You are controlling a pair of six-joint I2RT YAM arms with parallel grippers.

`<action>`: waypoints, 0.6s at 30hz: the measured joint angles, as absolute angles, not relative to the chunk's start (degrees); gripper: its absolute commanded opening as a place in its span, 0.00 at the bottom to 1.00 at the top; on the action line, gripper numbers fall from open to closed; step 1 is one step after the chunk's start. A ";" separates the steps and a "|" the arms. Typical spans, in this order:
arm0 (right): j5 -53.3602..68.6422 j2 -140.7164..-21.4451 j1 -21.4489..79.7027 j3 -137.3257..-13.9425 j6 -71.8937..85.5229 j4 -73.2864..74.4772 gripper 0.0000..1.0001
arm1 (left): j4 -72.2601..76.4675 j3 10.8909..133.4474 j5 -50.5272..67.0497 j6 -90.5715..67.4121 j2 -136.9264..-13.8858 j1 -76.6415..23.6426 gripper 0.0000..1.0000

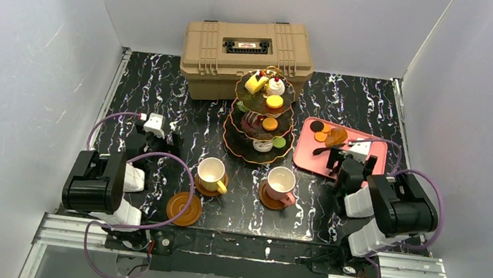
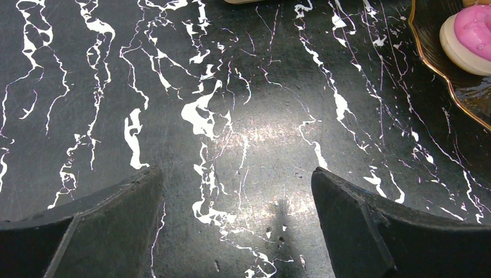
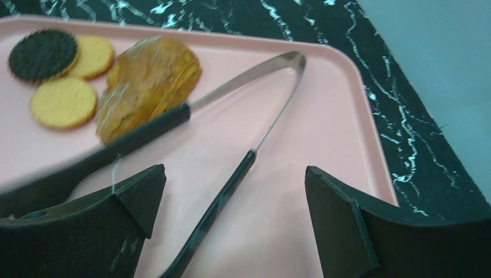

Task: Serve the afternoon tea
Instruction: Reset both arms

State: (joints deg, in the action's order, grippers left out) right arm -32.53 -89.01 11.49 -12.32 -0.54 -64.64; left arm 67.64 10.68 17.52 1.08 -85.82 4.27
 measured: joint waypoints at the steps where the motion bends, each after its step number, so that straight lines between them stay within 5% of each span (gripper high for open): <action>1: -32.01 -90.21 11.99 -10.61 -1.74 -68.27 0.99 | 67.59 10.68 17.52 1.08 -85.82 4.27 0.98; 18: -33.23 -92.99 10.24 -14.35 -1.21 -67.92 0.98 | 59.44 15.81 15.84 0.84 -85.82 4.27 0.98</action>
State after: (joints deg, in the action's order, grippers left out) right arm -33.23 -92.99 10.24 -14.35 -1.21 -67.92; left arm 59.44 15.81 15.84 0.84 -85.82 4.27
